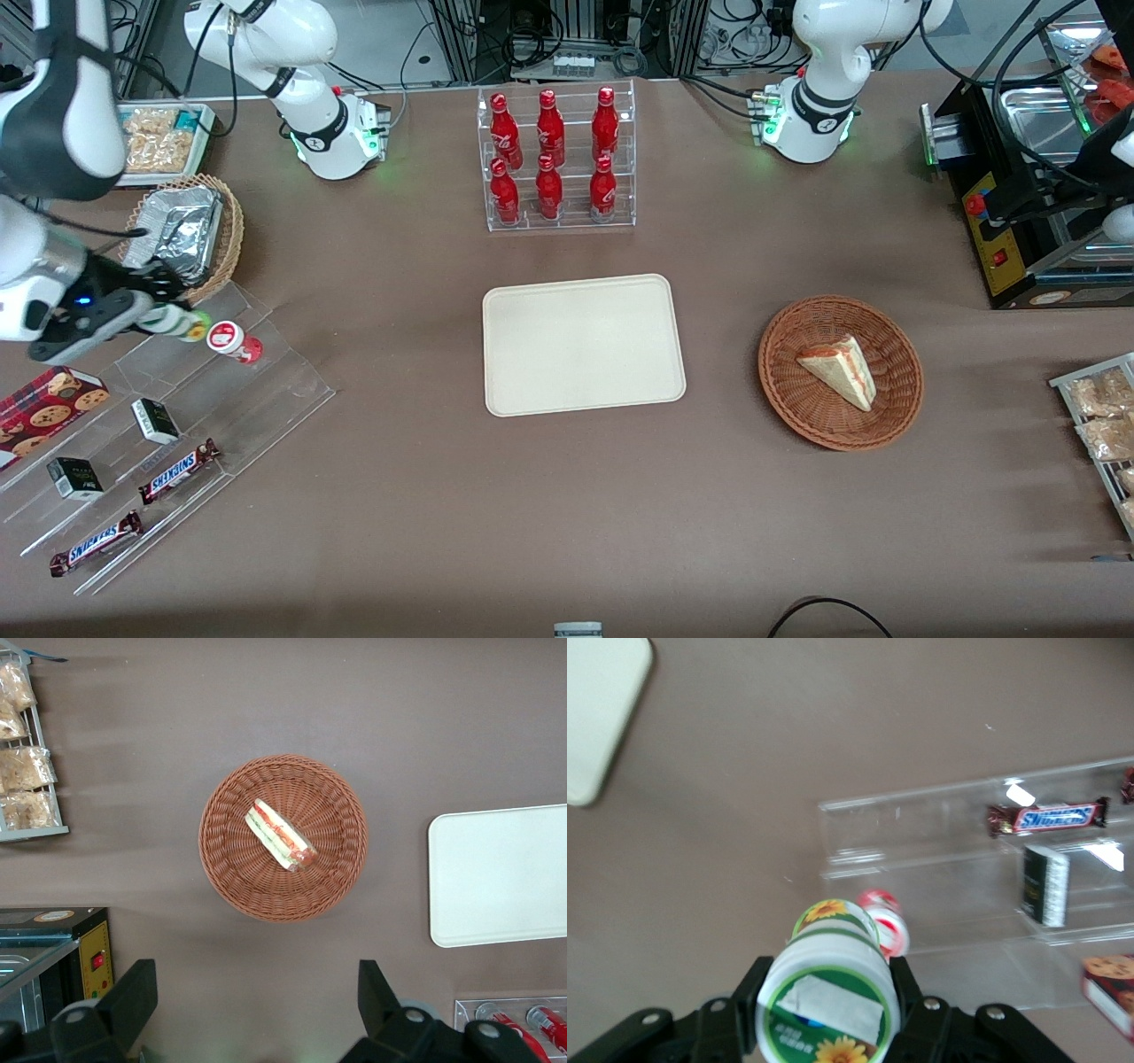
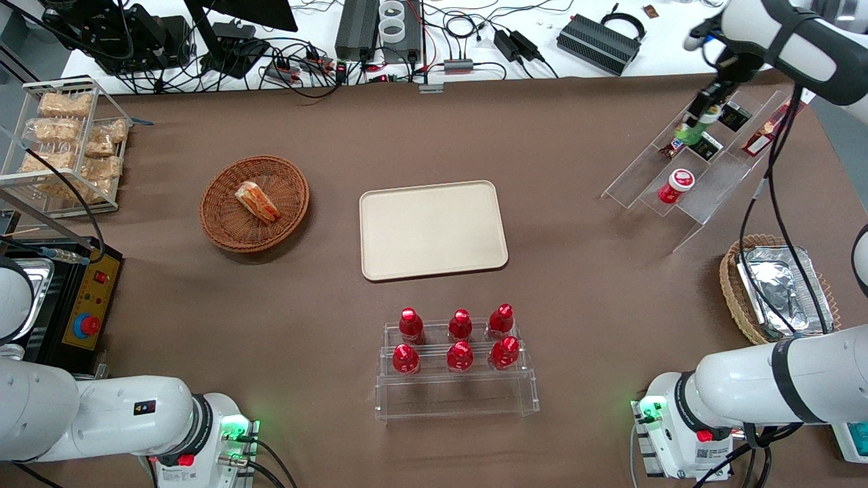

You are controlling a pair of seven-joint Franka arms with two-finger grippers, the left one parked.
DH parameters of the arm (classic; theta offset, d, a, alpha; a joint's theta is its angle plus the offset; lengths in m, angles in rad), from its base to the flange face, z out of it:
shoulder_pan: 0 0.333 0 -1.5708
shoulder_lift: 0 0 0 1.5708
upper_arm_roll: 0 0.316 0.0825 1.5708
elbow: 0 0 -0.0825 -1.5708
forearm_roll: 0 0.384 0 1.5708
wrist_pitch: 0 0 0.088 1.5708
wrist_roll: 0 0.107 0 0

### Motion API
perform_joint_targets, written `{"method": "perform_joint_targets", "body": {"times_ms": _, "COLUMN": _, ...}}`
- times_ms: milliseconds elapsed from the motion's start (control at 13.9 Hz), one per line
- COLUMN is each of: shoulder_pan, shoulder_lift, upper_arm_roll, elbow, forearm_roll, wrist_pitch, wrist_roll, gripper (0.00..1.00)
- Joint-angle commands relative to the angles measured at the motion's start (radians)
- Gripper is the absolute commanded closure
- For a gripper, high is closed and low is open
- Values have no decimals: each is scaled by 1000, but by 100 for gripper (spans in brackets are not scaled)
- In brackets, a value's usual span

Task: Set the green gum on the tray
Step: 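Lift the green gum tub and carry it over the cream tray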

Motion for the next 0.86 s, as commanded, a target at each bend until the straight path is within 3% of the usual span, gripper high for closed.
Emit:
{"method": "perform_joint_targets", "body": {"times_ms": 0, "shoulder_pan": 143, "shoulder_lift": 34, "upper_arm_roll": -6, "elbow": 49, "forearm_roll": 11, "wrist_pitch": -35, "wrist_roll": 226, "gripper": 100}}
{"method": "perform_joint_targets", "body": {"times_ms": 432, "shoulder_pan": 486, "shoulder_lift": 293, "upper_arm_roll": -6, "elbow": 271, "forearm_roll": 13, "wrist_pitch": -21, "wrist_roll": 864, "gripper": 100}}
{"method": "perform_joint_targets", "body": {"times_ms": 792, "shoulder_pan": 665, "shoulder_lift": 551, "upper_arm_roll": -6, "elbow": 416, "forearm_roll": 13, "wrist_pitch": 233, "wrist_roll": 1225, "gripper": 100}}
